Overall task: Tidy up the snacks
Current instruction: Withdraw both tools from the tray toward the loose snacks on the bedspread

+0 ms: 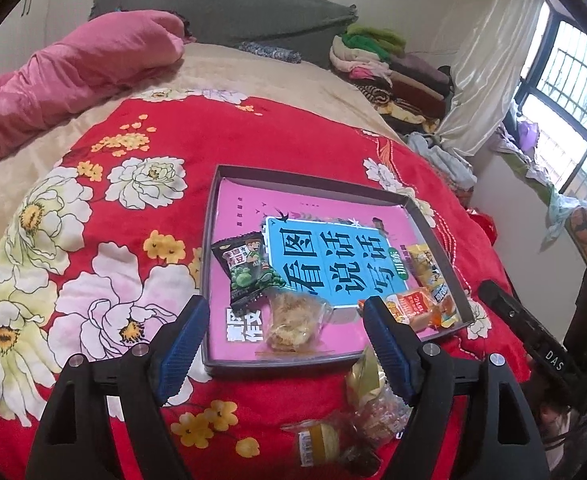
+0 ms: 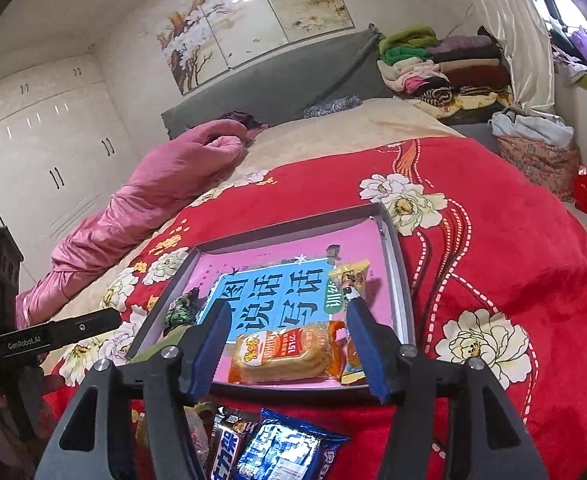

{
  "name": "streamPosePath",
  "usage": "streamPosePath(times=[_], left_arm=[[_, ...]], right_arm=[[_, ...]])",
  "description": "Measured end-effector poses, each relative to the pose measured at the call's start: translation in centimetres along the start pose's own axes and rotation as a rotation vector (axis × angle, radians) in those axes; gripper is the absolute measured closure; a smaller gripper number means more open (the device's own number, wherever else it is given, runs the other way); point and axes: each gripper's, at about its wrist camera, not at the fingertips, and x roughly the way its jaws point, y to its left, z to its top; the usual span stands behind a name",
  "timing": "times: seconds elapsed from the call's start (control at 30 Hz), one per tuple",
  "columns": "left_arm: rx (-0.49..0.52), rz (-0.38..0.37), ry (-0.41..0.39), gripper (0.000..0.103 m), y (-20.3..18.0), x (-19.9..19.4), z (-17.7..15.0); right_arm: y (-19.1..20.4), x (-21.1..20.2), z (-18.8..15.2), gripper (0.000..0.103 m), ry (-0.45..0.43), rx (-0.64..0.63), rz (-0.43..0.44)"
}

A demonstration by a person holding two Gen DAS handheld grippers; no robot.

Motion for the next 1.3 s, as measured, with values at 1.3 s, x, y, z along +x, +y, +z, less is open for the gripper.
streamPosePath(times=[1.3], left_arm=[[0.08, 0.009, 0.059, 0.023, -1.3, -2.8, -2.8]], right_arm=[[4.5, -3.4, -2.9, 0.033, 0.069, -0.108, 0.068]])
